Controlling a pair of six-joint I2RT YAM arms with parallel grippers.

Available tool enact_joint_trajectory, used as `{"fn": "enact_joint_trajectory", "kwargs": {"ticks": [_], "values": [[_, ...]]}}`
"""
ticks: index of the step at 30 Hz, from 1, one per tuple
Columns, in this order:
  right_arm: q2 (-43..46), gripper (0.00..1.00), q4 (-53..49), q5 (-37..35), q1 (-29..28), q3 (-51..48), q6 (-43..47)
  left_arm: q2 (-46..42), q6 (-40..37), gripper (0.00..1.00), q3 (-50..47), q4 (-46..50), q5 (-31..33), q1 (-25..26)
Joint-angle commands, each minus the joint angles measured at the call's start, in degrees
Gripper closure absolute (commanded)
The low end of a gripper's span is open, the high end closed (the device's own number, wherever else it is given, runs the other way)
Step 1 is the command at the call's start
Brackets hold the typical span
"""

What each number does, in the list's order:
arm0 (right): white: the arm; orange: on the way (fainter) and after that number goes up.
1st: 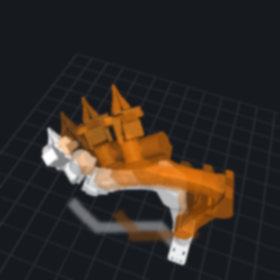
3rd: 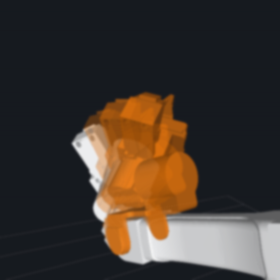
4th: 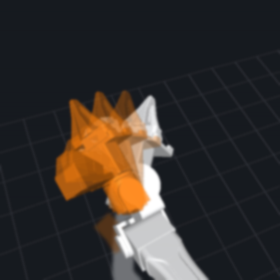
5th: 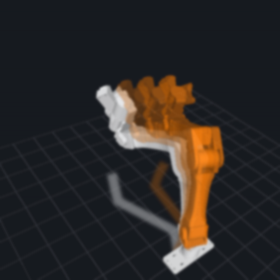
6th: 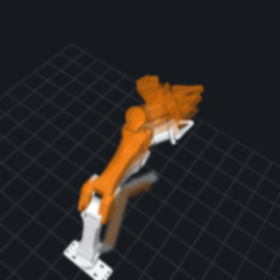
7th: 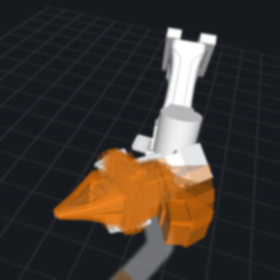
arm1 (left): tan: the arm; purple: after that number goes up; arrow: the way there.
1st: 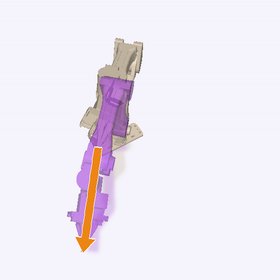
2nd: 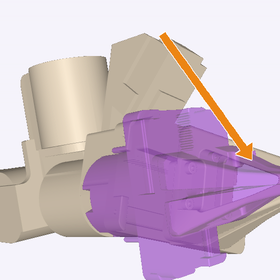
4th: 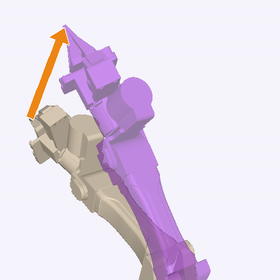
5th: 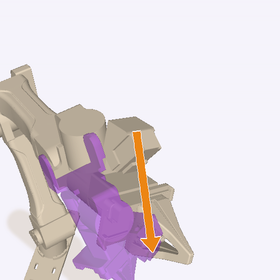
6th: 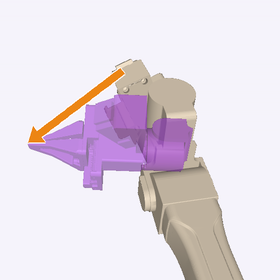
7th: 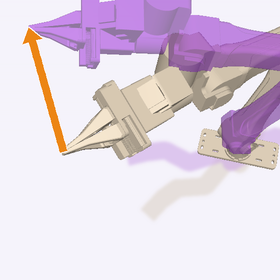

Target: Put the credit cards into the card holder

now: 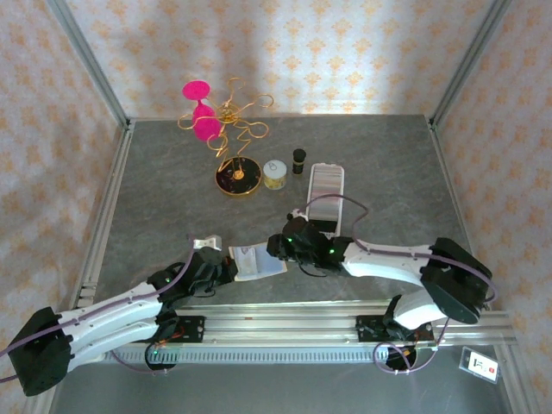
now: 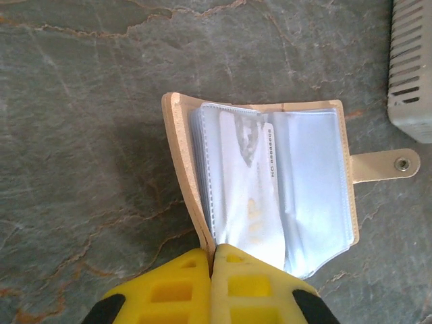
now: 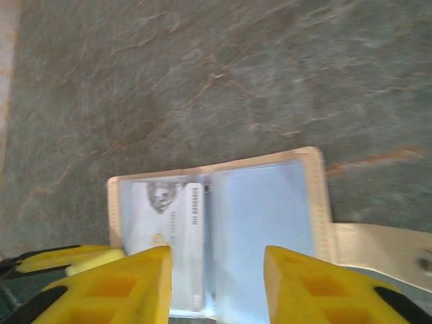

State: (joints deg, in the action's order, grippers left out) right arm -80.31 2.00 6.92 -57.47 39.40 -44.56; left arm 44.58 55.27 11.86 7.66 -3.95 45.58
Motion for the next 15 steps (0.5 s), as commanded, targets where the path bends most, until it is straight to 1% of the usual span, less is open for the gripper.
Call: {"fn": "enact_joint_trajectory", "kwargs": {"ticks": [1,6,13,15], "values": [[1.92,0.58,-5.14,-5.47,0.66,-3.58,-1.0,-0.68,-3.05,1.0,2.78,7.07,1.62,-0.16],[3.75,0.54,-1.8,-3.25,3.36,-7.57,-2.33,-1.22,-3.57,1.0,3.13,7.22,-0.49,-0.17],[4.79,0.54,2.12,0.67,6.35,-10.95,-2.91,-2.02,-3.33,1.0,3.17,7.58,-1.15,-0.2],[5.43,0.55,3.03,0.82,6.58,-11.47,-2.9,-2.01,-3.16,1.0,3.17,7.53,-1.24,-0.19]]}}
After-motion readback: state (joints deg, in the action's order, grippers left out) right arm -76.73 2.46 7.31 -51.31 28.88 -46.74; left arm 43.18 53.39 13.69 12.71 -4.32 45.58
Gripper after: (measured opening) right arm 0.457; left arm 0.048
